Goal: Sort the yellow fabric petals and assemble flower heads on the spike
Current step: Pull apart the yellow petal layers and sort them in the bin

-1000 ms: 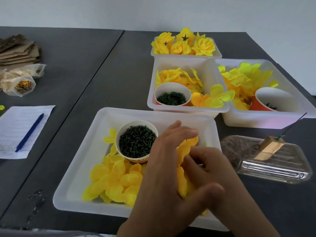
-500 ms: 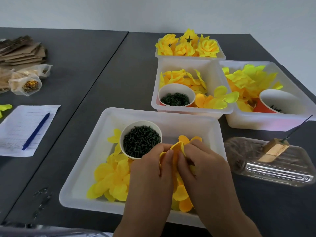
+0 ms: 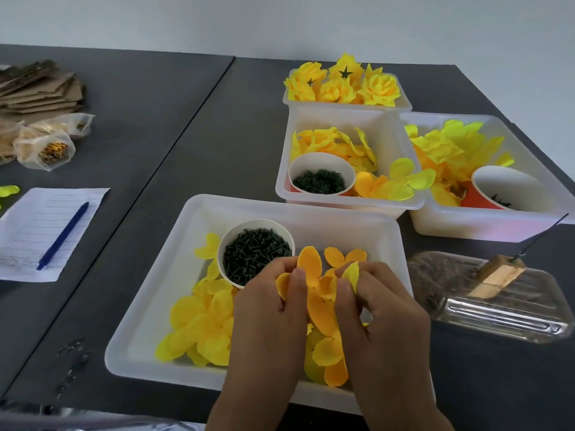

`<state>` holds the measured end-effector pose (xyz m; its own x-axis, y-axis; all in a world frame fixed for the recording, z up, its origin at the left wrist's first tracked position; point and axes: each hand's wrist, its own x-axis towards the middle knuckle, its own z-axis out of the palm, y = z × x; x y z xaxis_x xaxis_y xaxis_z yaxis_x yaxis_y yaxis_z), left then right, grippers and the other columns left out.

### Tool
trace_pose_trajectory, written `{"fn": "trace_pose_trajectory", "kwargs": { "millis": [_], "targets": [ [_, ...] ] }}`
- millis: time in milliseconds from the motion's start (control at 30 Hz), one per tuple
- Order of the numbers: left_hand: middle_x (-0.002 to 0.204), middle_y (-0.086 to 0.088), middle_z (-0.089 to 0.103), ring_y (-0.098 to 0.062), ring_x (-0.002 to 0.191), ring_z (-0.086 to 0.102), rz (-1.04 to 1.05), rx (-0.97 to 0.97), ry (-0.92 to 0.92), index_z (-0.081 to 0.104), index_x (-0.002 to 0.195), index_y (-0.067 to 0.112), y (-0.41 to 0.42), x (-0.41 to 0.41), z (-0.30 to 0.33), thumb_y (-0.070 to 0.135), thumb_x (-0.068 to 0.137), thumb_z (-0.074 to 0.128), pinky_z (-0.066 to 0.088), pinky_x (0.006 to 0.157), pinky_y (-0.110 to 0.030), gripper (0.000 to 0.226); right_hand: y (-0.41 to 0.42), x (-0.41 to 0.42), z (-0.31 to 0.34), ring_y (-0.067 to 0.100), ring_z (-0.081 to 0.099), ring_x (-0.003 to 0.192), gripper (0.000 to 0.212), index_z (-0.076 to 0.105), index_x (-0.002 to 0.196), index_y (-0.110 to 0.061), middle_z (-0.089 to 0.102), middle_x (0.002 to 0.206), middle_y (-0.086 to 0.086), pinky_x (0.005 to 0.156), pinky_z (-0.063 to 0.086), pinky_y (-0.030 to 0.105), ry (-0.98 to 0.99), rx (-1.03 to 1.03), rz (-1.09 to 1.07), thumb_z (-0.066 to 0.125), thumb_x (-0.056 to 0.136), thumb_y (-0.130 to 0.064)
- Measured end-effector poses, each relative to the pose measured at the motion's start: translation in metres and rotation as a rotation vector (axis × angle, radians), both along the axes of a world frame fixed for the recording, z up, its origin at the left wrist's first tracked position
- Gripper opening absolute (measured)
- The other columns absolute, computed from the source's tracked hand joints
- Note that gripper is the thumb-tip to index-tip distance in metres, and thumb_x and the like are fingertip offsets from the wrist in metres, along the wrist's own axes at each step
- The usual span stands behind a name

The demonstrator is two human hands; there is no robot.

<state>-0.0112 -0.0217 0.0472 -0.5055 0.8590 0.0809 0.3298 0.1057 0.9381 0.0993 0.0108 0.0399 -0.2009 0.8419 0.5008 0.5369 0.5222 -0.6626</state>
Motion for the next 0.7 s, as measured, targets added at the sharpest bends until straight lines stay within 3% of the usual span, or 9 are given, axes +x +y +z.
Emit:
{"fn": "trace_pose_trajectory", "kwargs": {
  "millis": [100,200,300,433,567,700],
  "targets": [
    [0.076,0.002,0.071,-0.02,0.072,0.069,-0.103,-0.063,-0.285,0.063,0.099,0.026,-0.002,-0.002,0.003,0.028,0.089,0.06,0.061,0.061,-0.036,0.01,0.001,0.001,0.0,0.008,0.052,0.072,0.026,0.059,0.07,-0.008,0.057,0.086,-0.005,0.063,0.041,0.012,0.0,0.02,0.022,0.052,0.093,-0.017],
    [0.076,0.0,0.071,-0.023,0.075,0.068,-0.119,-0.03,-0.312,0.059,0.099,0.024,-0.004,-0.001,0.005,0.023,0.087,0.065,0.061,0.065,-0.043,0.014,0.0,-0.001,0.002,0.003,0.052,0.083,0.022,0.06,0.074,-0.009,0.057,0.096,-0.004,0.075,0.04,0.007,0.001,0.055,0.083,0.053,0.093,-0.019],
    [0.08,0.011,0.07,-0.007,0.069,0.066,-0.01,0.124,-0.18,0.053,0.097,0.028,-0.005,0.008,0.005,0.015,0.09,0.06,0.054,0.056,-0.02,0.016,0.0,-0.004,0.003,-0.002,0.046,0.09,0.011,0.061,0.078,-0.012,0.051,0.102,-0.003,0.08,0.037,0.003,0.011,0.096,0.042,0.064,0.086,-0.018],
    [0.1,0.03,0.067,0.005,0.086,0.065,0.097,0.262,0.03,0.045,0.102,0.033,-0.005,0.022,0.006,0.02,0.094,0.055,0.046,0.063,-0.006,0.019,0.004,-0.009,0.006,-0.001,0.046,0.089,0.017,0.049,0.086,-0.026,0.043,0.094,-0.009,0.075,0.035,-0.001,0.05,0.026,-0.05,0.059,0.086,-0.04],
    [0.111,0.033,0.064,0.012,0.093,0.063,0.108,0.316,0.109,0.043,0.102,0.033,-0.003,0.024,0.01,0.03,0.096,0.051,0.045,0.067,-0.002,0.01,0.007,-0.012,0.012,-0.004,0.05,0.089,0.021,0.05,0.081,-0.033,0.047,0.091,-0.014,0.073,0.038,0.001,0.109,-0.132,-0.015,0.048,0.085,-0.053],
    [0.095,0.037,0.065,0.011,0.084,0.065,0.087,0.309,0.167,0.043,0.102,0.033,-0.004,0.023,0.008,0.032,0.094,0.049,0.046,0.06,-0.004,0.01,0.014,-0.009,0.02,0.004,0.052,0.077,0.024,0.053,0.07,-0.034,0.049,0.087,-0.015,0.063,0.04,0.011,0.067,-0.282,0.083,0.051,0.09,-0.048]
  ]
}}
